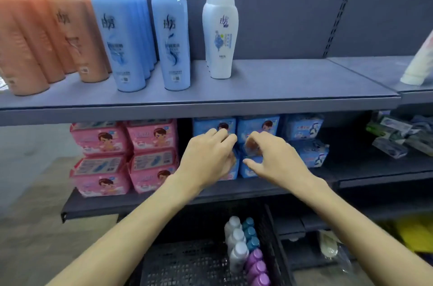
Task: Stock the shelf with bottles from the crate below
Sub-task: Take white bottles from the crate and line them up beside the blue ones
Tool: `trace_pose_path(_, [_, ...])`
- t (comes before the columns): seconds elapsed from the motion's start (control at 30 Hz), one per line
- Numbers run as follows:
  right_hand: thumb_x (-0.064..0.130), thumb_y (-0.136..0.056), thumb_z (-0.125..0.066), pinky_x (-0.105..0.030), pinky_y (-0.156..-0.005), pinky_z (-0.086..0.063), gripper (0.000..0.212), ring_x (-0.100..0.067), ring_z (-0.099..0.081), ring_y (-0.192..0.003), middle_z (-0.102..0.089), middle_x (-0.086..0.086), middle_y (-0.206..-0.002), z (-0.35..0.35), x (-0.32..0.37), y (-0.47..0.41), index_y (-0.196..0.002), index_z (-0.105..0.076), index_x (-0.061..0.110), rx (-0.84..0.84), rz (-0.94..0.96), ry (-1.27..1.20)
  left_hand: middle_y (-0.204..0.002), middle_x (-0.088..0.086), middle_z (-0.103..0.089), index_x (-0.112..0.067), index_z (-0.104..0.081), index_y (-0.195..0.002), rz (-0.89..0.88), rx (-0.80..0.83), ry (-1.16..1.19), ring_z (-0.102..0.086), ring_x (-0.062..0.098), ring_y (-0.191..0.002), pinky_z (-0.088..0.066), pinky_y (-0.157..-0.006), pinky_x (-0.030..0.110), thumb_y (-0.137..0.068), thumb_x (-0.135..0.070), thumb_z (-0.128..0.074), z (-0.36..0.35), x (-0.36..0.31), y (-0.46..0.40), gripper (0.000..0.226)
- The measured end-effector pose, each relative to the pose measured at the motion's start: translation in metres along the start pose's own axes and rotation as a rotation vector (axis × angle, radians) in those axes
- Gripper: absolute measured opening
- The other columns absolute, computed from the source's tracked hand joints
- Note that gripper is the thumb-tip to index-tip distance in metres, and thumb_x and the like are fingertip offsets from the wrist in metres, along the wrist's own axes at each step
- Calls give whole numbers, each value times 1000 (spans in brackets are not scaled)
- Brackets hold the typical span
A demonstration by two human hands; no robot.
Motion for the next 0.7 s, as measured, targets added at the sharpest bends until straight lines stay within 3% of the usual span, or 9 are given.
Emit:
trace_pose_path(0.33, [35,-84,-70,-36,-79,-49,39,-27,-60,-105,-57,-1,-114,-153,-61,81,-116,-52,21,427,-241,-19,-63,-1,-52,-17,-54,-71,51,486,107,-55,23,-56,-24,-41,26,-56,-23,-74,-111,-53,112,25])
trace_pose_path(0.47, [30,-83,-69,-40,-83,-51,41,-35,-60,-106,-59,-9,-116,-196,-78,104,-117,-52,16,541,-292,-59,-63,-1,-52,-17,-53,-71,95,595,148,-56,23,-54,-24,-39,25,-62,-27,-67,-135,-64,146,19])
trace_pose_path(0.57, [26,-84,-65,-40,-86,-50,43,-36,-59,-111,-59,-11,-123,-225,-82,113,-123,-50,15,627,-298,-76,-72,3,-56,-15,-57,-86,131,662,206,-59,28,-64,-29,-42,30,-75,-29,-46,-148,-73,167,21])
trace_pose_path(0.7, [20,-87,-64,-43,-86,-51,45,-38,-59,-112,-54,-13,-129,-262,-83,122,-128,-47,14,725,-286,-85,-92,4,-57,-14,-53,-98,192,765,209,-58,28,-86,-33,-54,33,-86,-26,-46,-159,-86,183,18])
Point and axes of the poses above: each hand's wrist, its own y-axis away from the middle knuckle, its own z-axis out of the back of the hand, x = y × z, the point moved 2 cm from there along -y, towards the middle knuckle
